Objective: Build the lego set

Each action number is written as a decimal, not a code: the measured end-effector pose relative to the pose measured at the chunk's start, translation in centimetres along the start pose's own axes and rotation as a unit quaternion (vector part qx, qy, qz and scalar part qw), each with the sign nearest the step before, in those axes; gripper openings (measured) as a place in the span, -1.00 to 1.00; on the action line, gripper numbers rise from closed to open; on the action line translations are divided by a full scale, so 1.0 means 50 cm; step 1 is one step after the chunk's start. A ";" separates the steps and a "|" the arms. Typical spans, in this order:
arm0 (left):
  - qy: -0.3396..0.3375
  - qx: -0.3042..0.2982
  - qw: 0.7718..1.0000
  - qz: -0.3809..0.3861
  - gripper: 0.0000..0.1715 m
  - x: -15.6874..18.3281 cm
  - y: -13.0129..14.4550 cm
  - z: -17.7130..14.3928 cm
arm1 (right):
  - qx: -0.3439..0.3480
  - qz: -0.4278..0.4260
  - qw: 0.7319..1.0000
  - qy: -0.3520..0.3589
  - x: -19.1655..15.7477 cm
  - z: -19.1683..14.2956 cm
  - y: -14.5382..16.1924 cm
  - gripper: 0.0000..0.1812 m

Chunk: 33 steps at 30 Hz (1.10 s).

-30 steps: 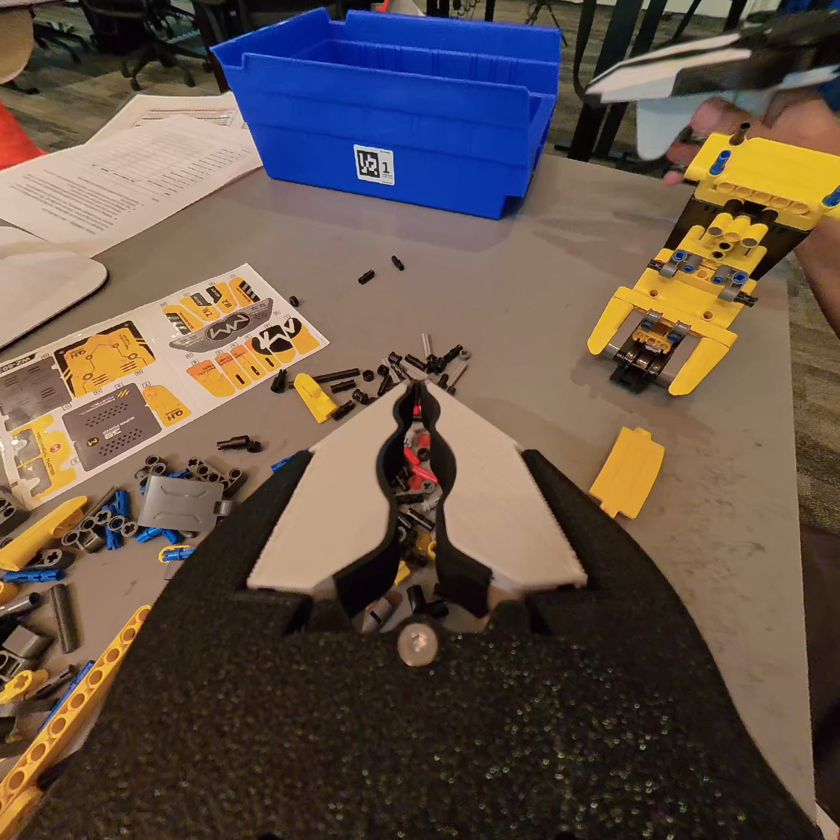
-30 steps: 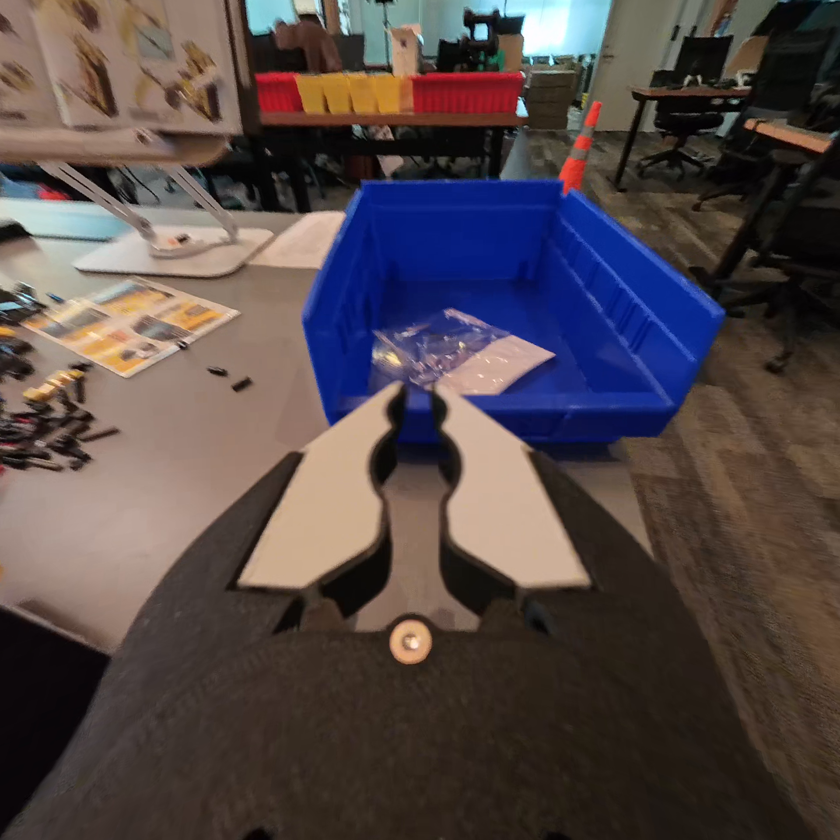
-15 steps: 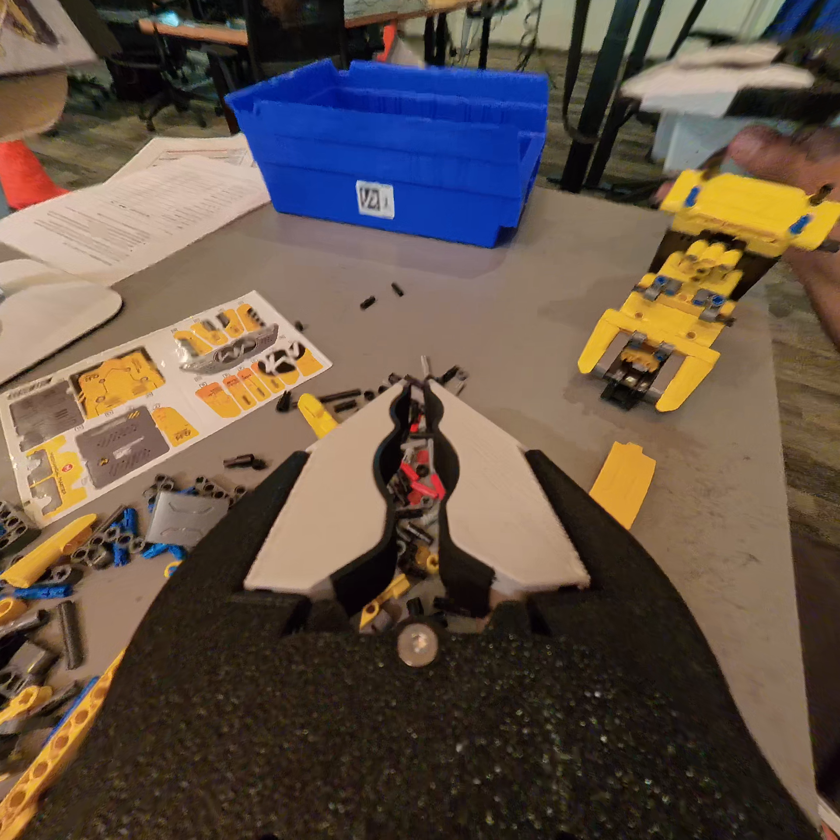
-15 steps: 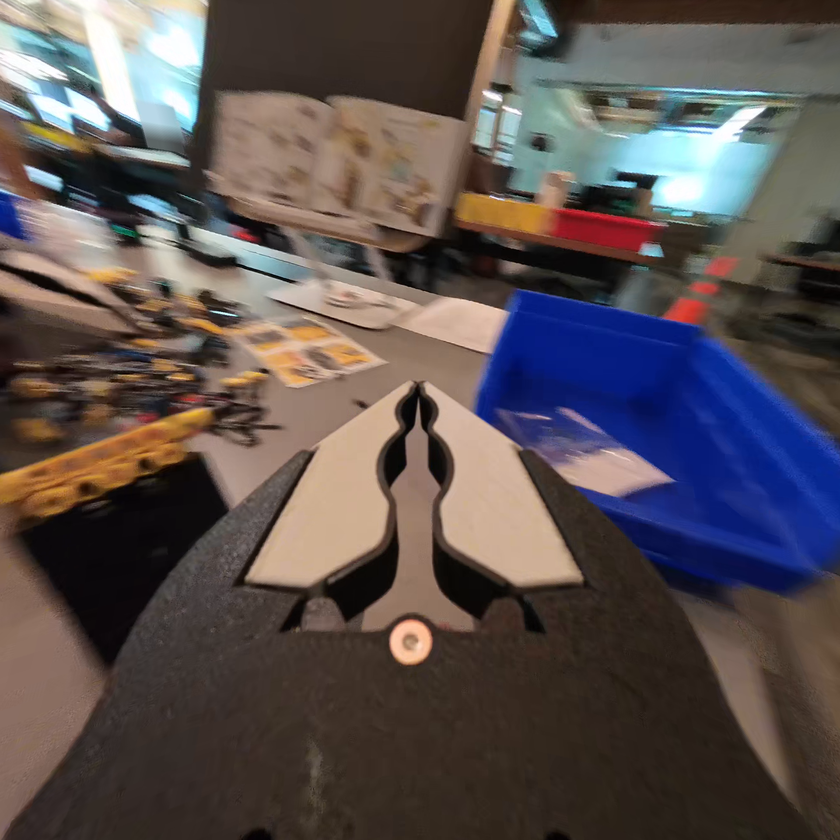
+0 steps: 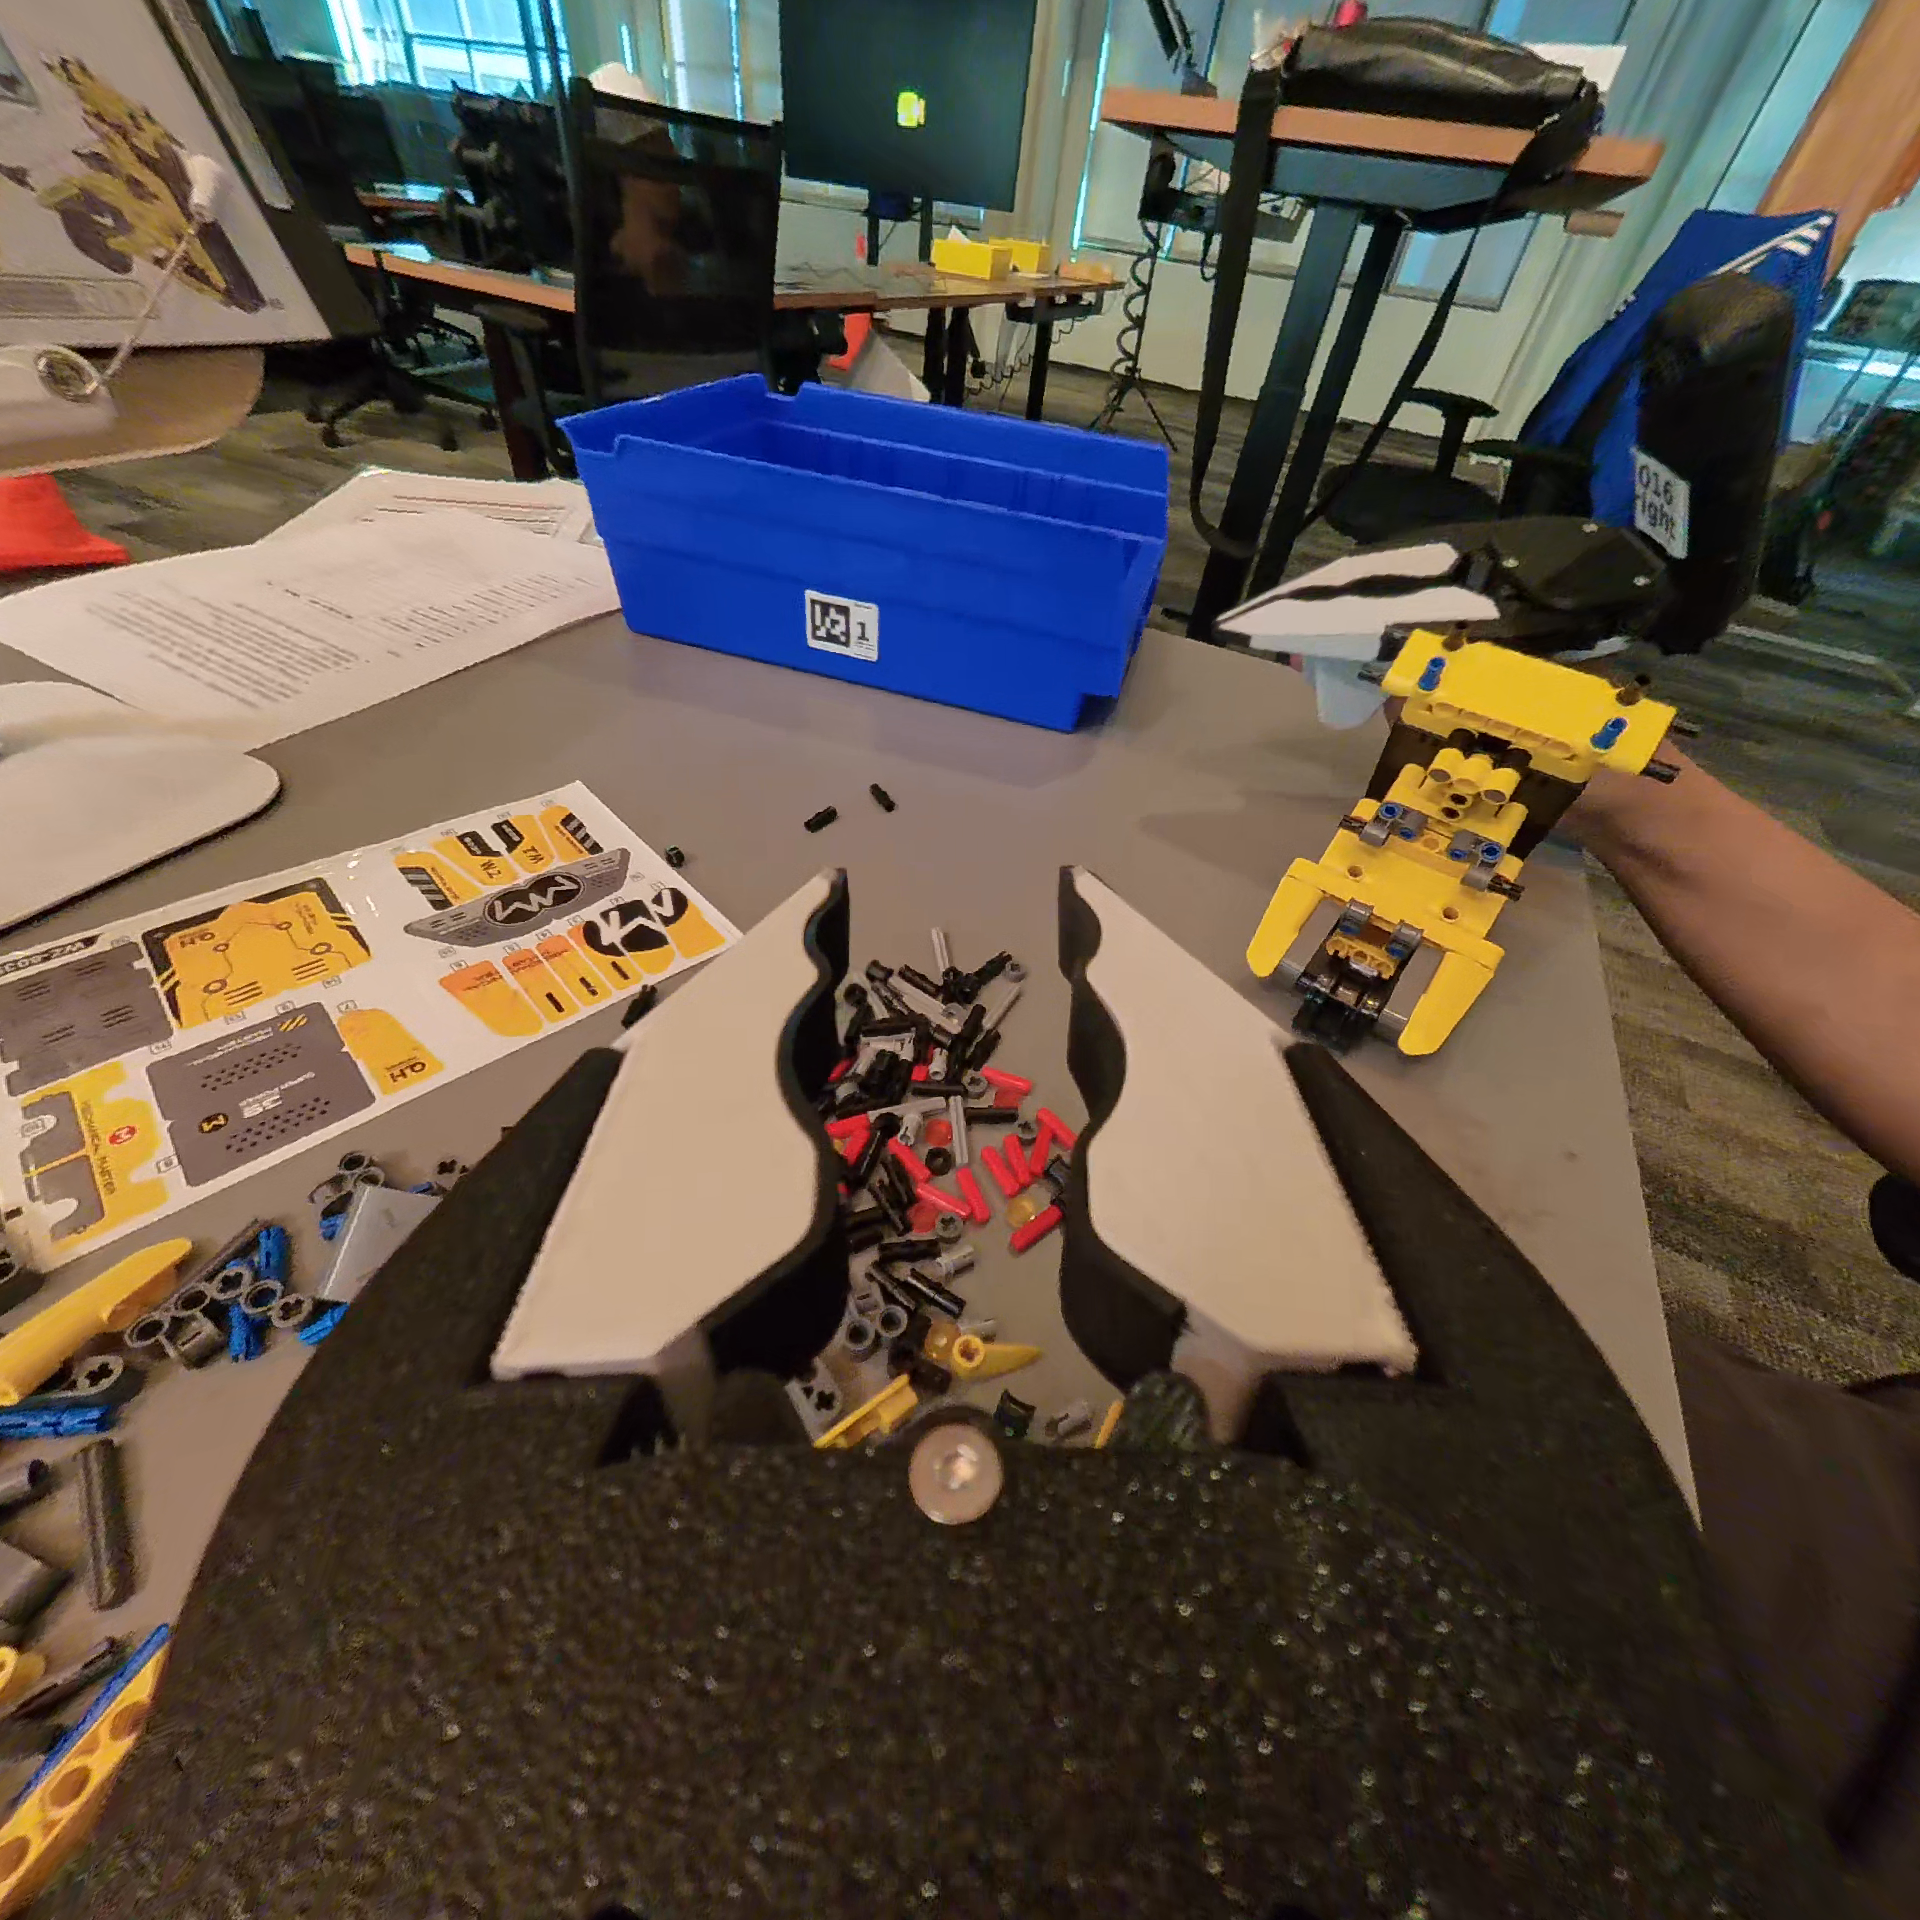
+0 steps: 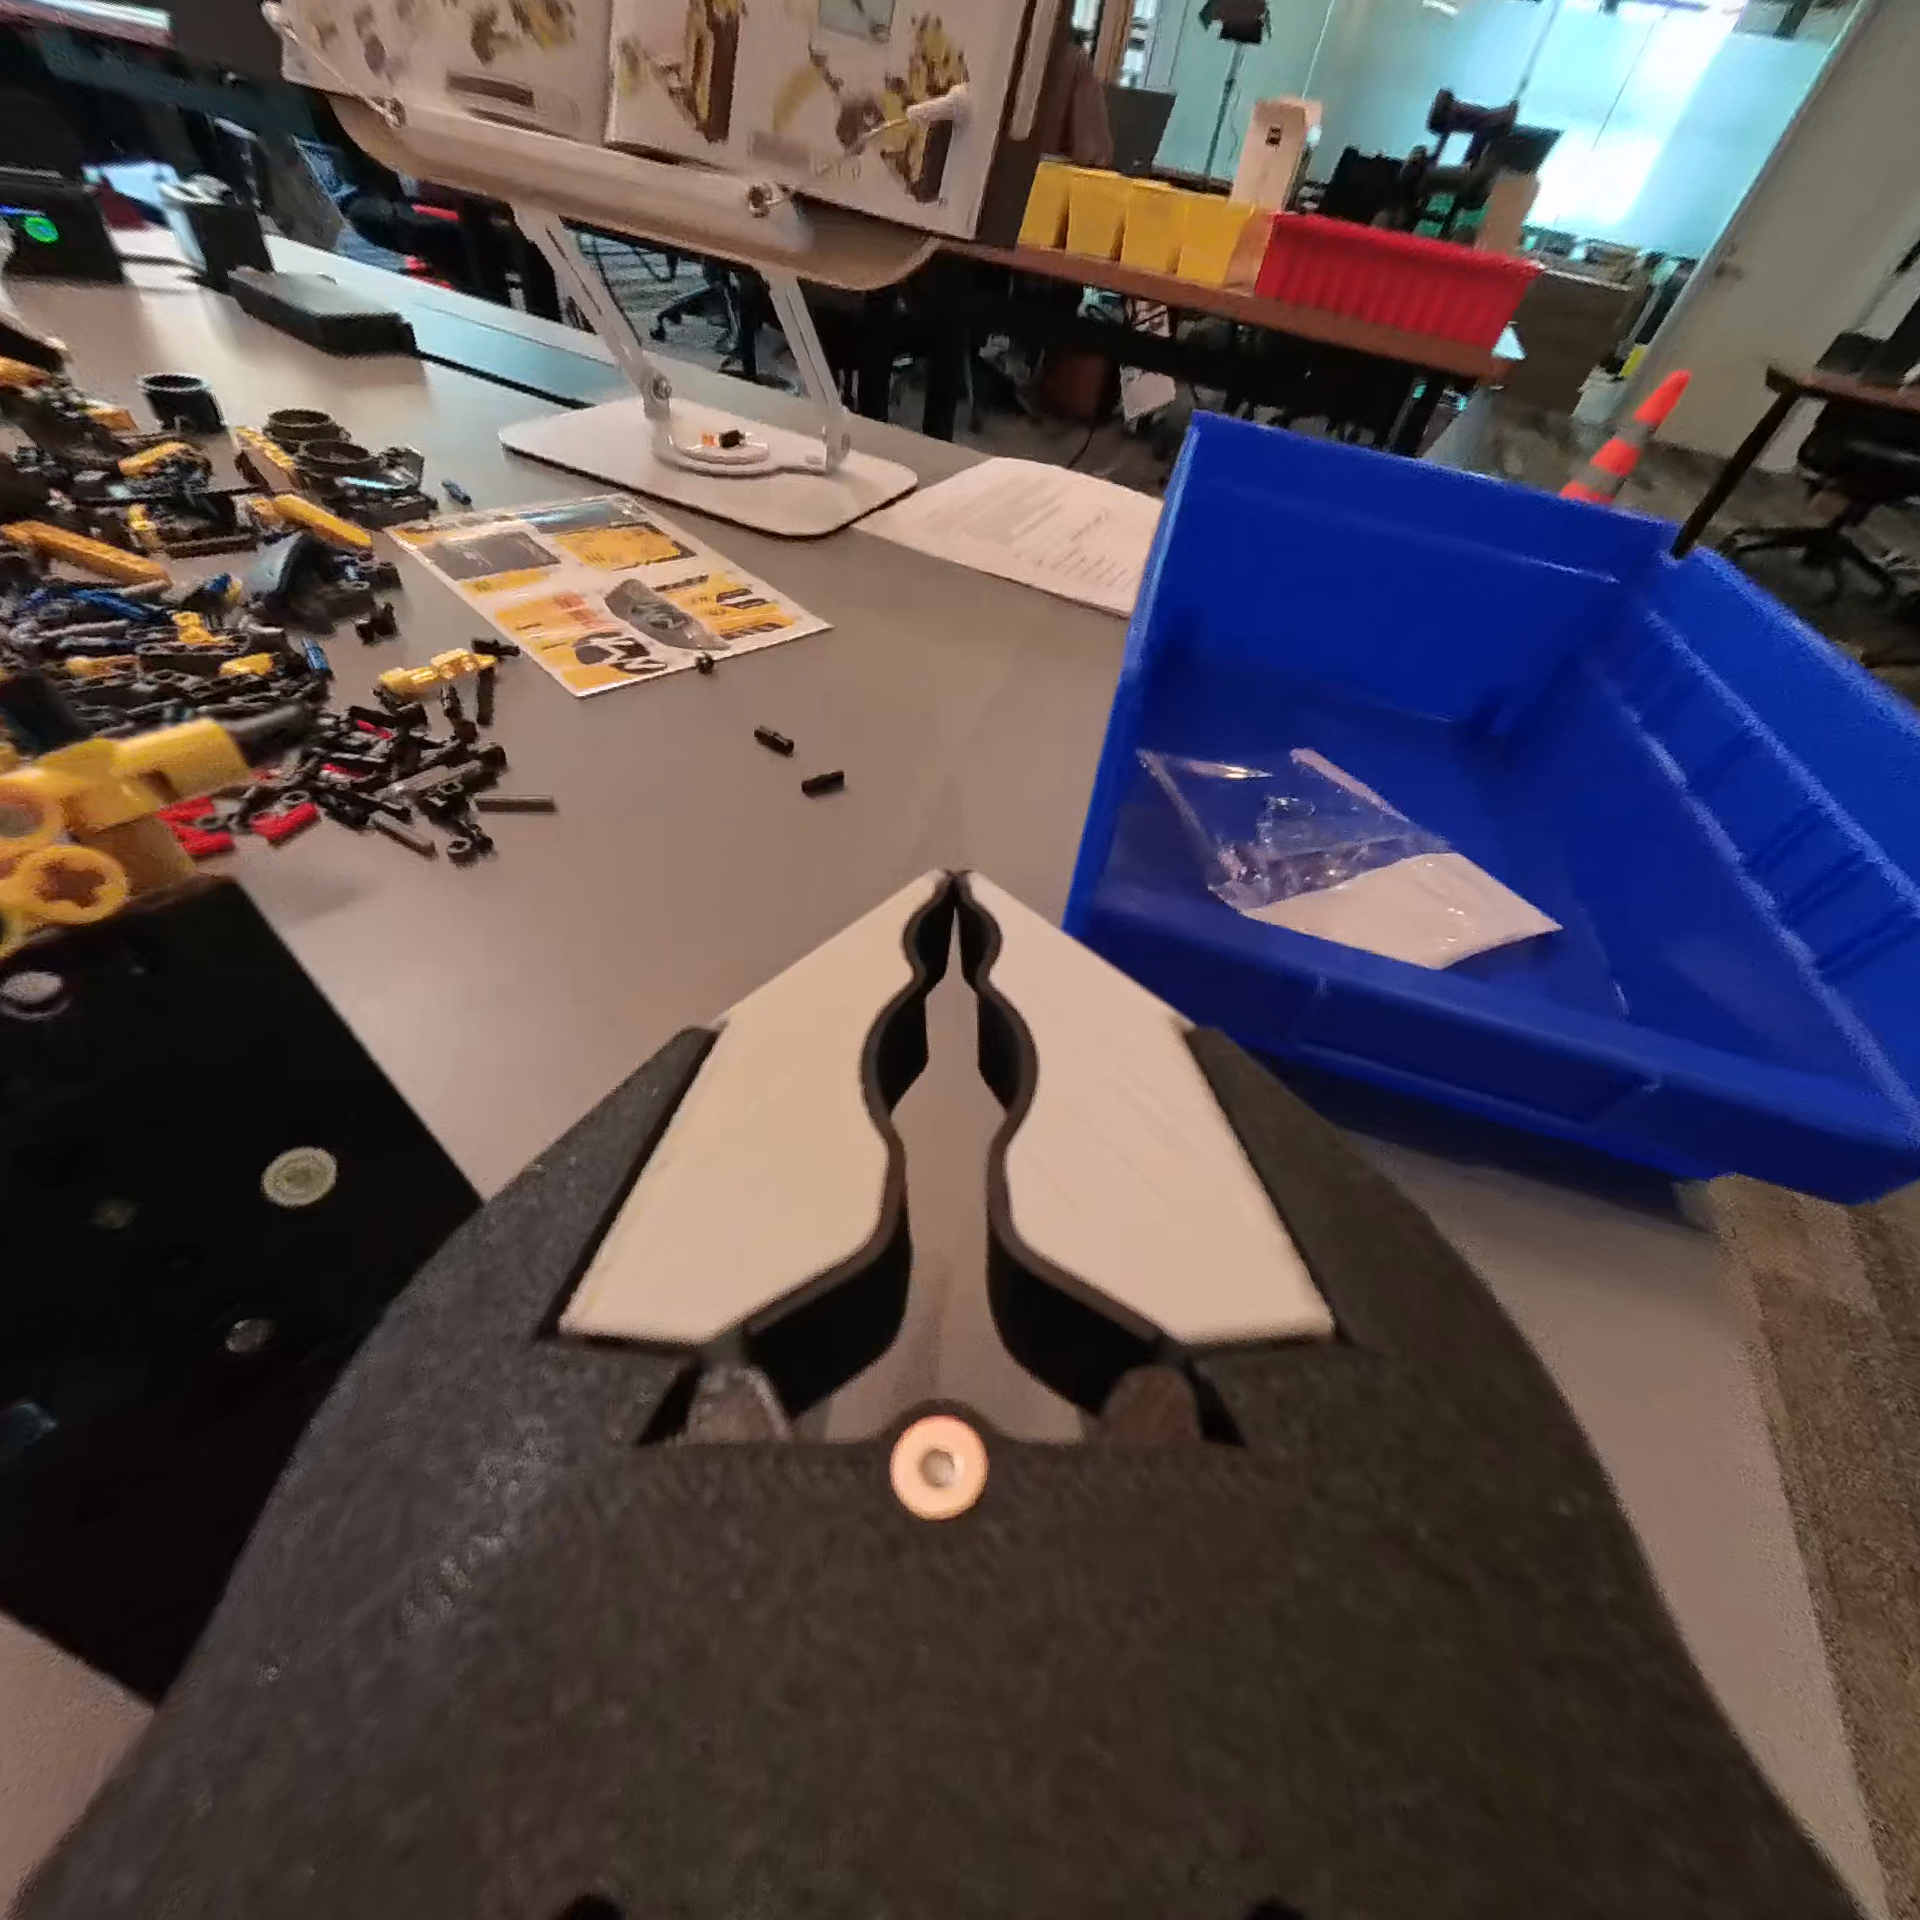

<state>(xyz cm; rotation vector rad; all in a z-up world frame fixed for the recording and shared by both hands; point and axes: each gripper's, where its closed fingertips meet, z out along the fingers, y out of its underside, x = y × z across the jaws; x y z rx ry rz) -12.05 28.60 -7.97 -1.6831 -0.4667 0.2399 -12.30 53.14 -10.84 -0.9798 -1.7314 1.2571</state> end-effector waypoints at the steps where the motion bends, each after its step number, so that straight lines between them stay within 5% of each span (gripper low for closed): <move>1: -0.002 0.000 1.000 -0.002 -0.53 -0.002 0.000 -0.001 | -0.001 -0.001 1.000 -0.007 -0.004 0.001 0.001 -1.00; 18: -0.124 0.030 0.992 -0.023 -0.76 -0.069 -0.020 -0.018 | -0.118 0.052 0.991 -0.035 -0.011 0.029 0.069 -1.00; 22: -0.109 0.025 0.994 0.015 -1.00 -0.053 -0.016 -0.023 | -0.133 0.037 0.990 -0.039 -0.019 0.033 0.078 -1.00; 26: -0.104 0.025 0.993 0.058 -1.00 -0.034 -0.016 -0.020 | -0.128 0.040 0.989 -0.060 -0.029 0.031 0.074 -1.00; 33: -0.213 0.063 0.955 0.194 -1.00 -0.051 -0.032 -0.035 | -0.070 0.086 0.989 -0.101 -0.030 0.012 0.041 -1.00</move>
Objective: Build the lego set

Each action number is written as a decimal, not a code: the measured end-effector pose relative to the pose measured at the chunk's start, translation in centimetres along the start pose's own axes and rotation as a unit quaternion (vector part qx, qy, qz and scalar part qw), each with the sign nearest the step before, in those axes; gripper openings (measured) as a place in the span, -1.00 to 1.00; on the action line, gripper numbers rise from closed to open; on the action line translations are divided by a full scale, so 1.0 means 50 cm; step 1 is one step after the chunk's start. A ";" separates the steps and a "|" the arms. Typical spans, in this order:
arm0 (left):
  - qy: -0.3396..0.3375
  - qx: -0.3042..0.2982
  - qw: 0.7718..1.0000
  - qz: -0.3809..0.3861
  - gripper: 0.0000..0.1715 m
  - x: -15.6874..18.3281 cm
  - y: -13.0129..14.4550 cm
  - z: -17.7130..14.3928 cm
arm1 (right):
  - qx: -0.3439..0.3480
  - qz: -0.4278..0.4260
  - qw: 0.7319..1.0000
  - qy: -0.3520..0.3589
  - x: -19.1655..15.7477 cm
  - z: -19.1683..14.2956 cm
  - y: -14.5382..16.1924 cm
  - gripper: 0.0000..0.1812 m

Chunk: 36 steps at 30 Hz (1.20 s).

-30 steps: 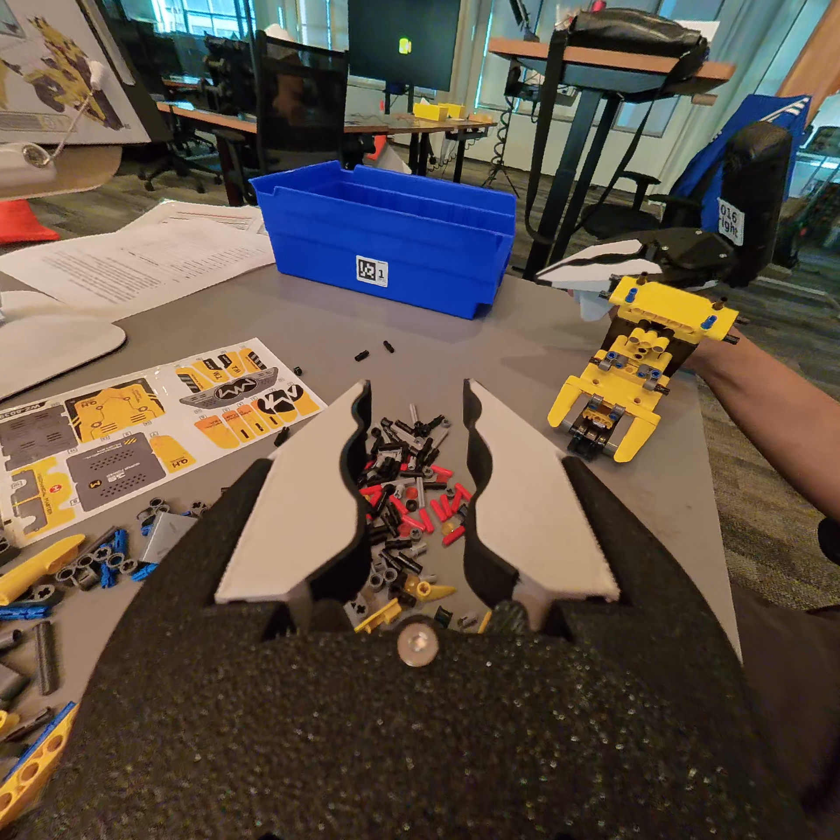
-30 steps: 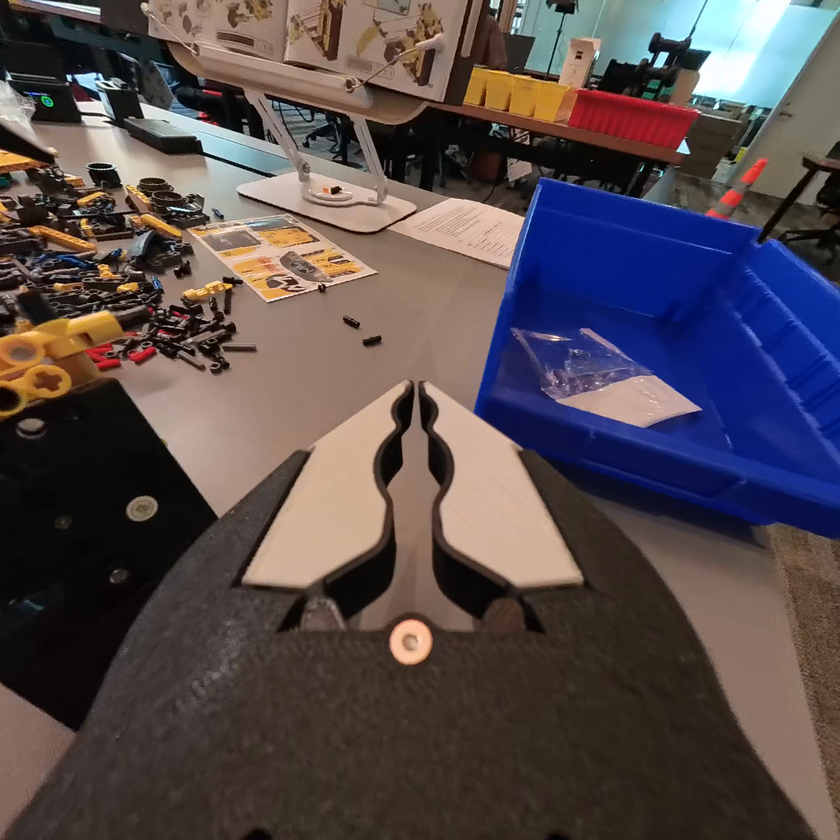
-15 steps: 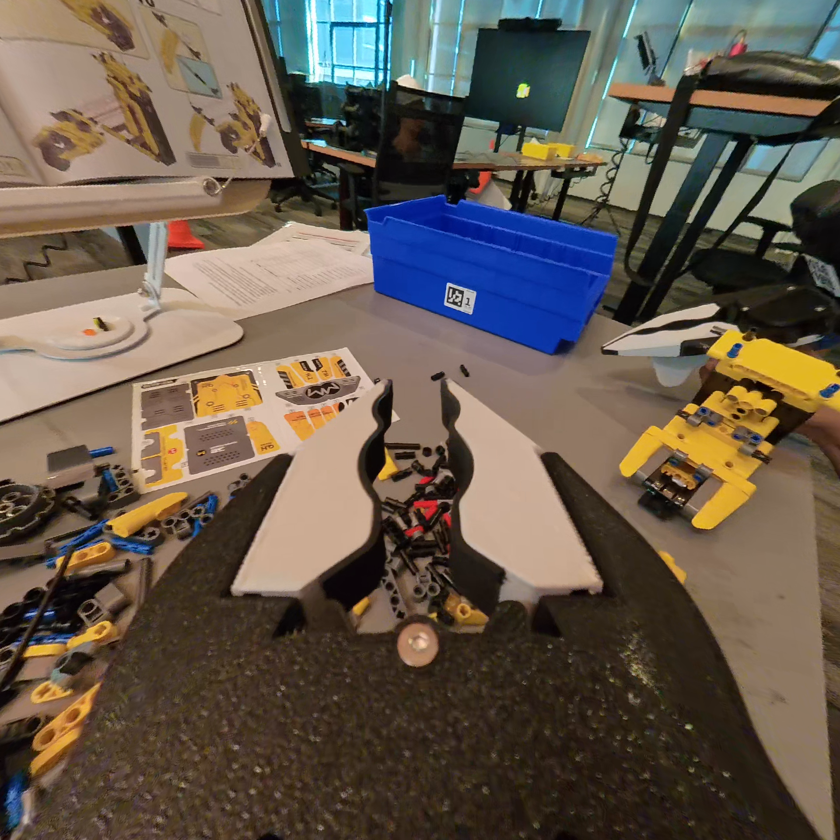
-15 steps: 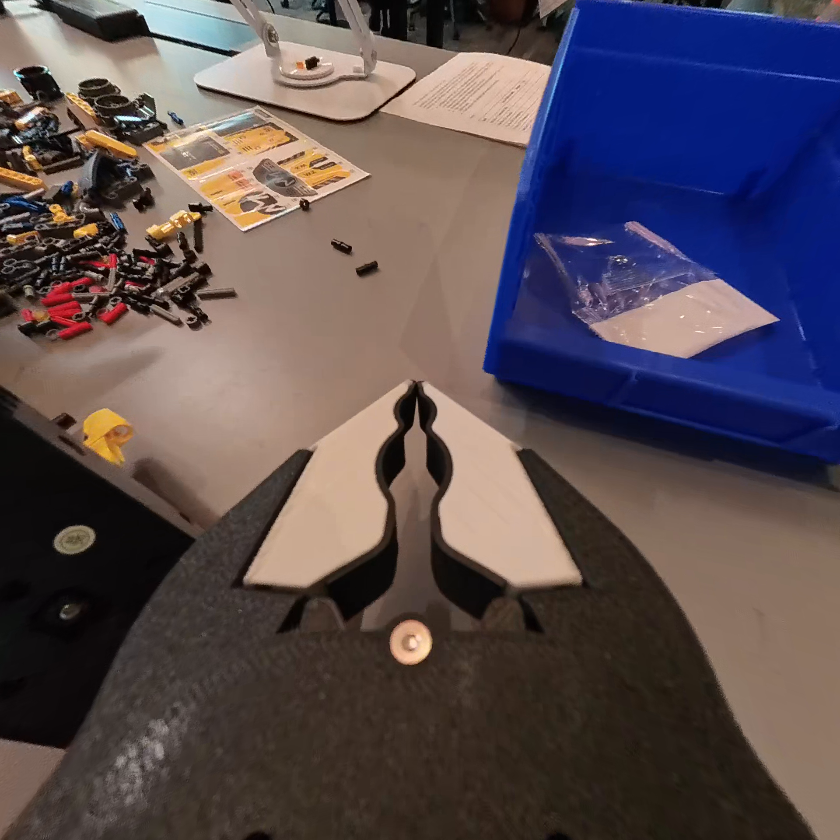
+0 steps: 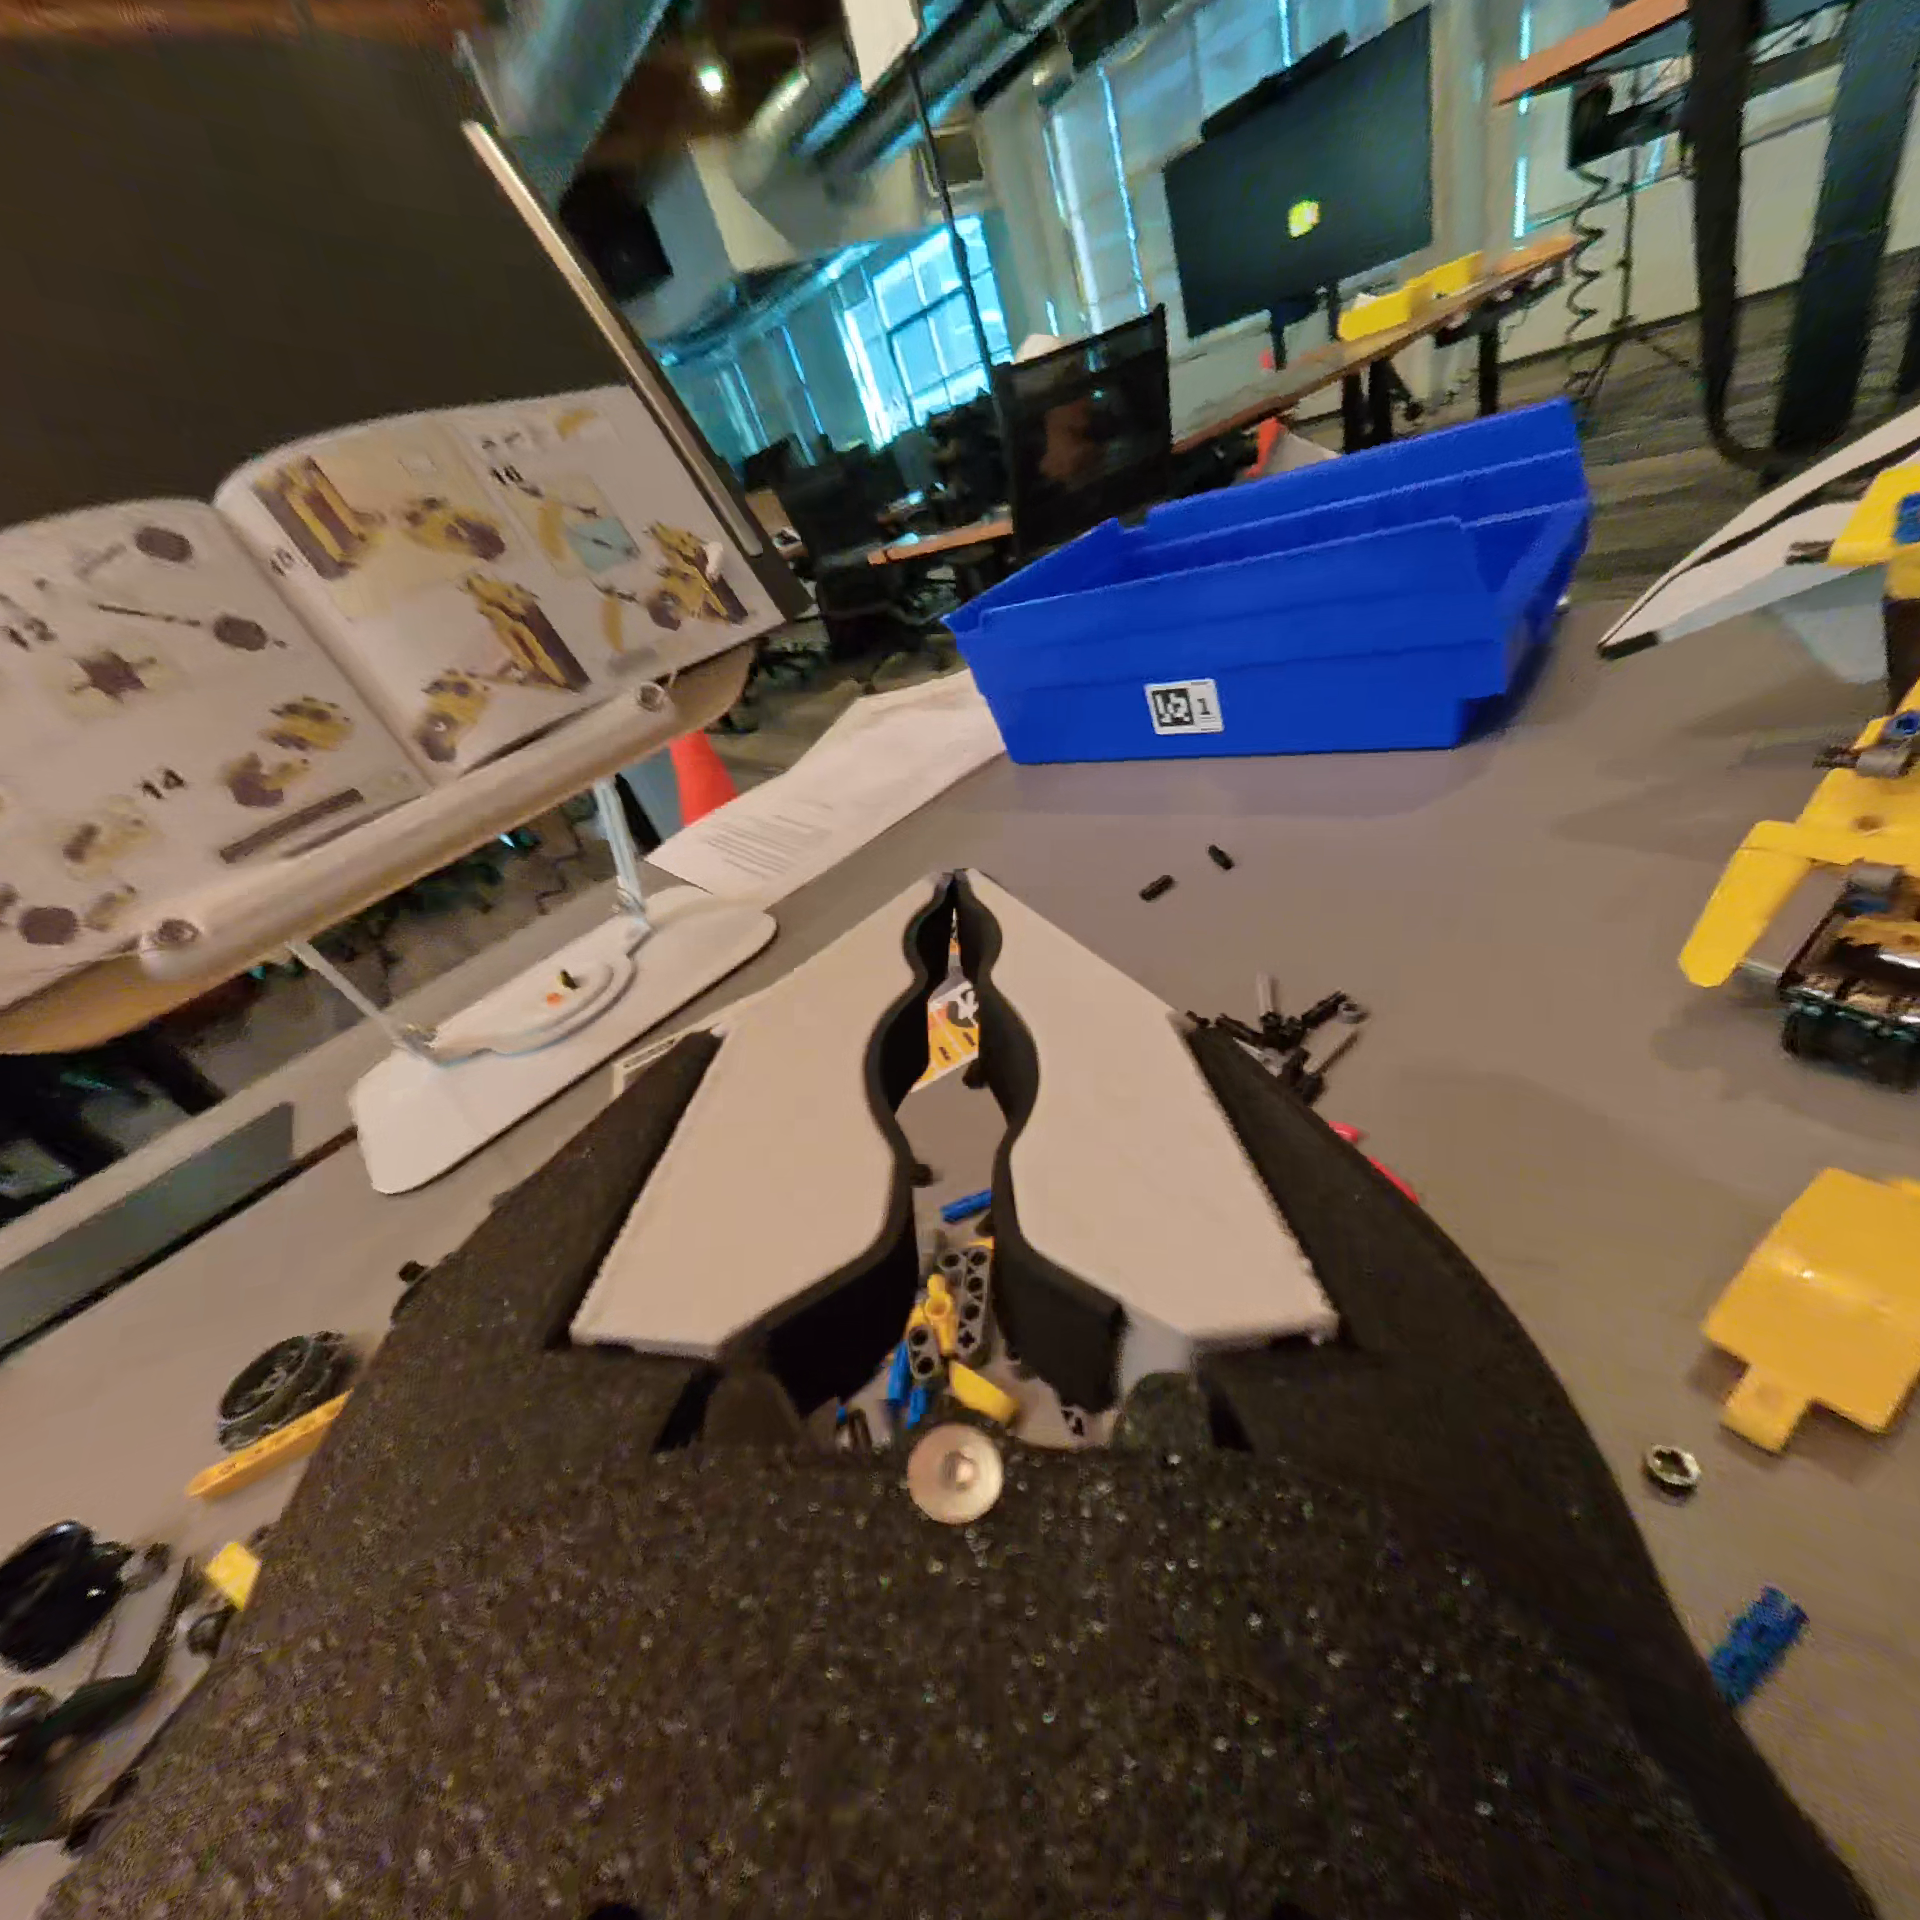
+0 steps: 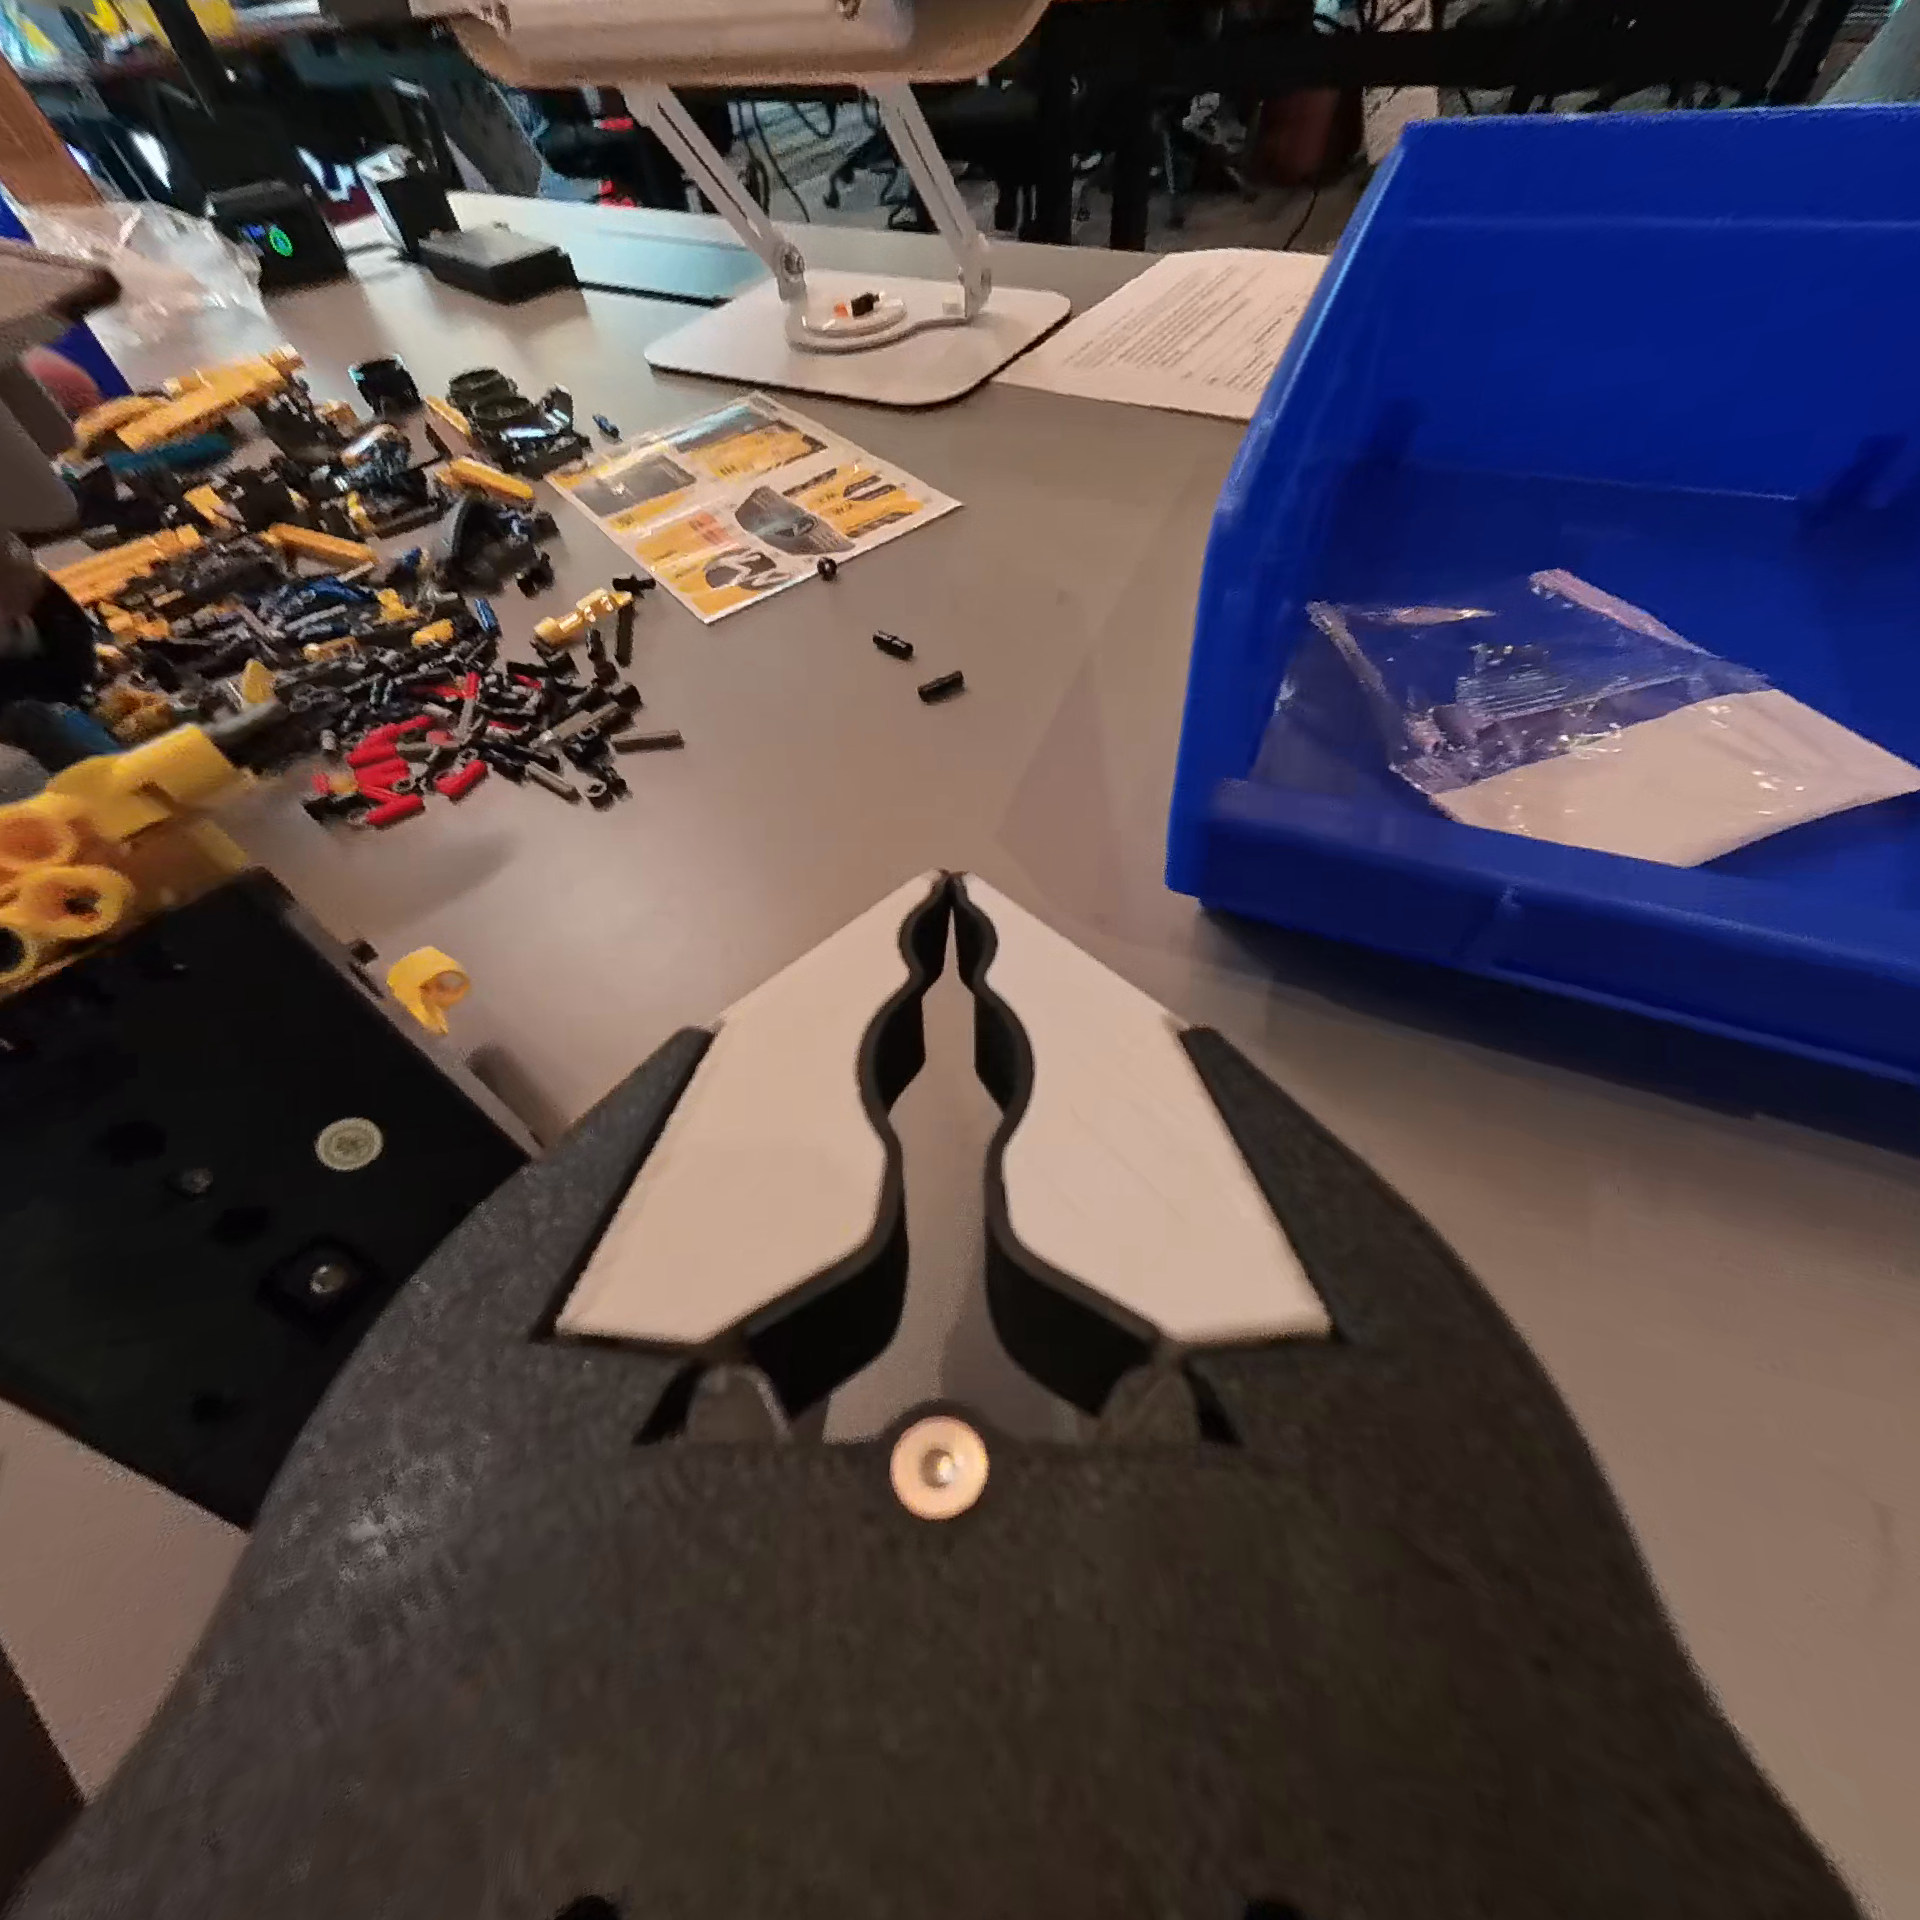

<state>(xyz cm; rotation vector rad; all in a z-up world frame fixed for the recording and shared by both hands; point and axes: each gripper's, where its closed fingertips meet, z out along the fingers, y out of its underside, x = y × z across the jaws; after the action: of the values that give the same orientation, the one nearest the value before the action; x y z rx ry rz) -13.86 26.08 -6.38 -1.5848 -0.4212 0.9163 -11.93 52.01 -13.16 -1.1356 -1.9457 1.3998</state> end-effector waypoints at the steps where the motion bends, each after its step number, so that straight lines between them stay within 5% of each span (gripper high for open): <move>1: -0.001 -0.002 1.000 -0.001 -1.00 0.002 0.001 0.001 | 0.004 0.006 1.000 -0.001 0.002 -0.002 -0.002 -1.00; 19: 0.101 -0.011 0.973 -0.209 -0.98 0.016 0.019 0.006 | -0.053 -0.038 0.998 0.007 -0.011 0.020 0.028 -1.00; 36: 0.131 0.052 0.954 -0.266 -0.97 0.008 -0.023 -0.013 | -0.049 -0.021 0.998 -0.011 -0.014 0.019 0.026 -1.00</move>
<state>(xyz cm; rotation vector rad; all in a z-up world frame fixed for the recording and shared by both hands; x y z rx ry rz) -12.88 26.21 -5.45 -1.3717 -0.5643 0.3060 -11.83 51.09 -14.64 -1.1204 -2.0622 1.3115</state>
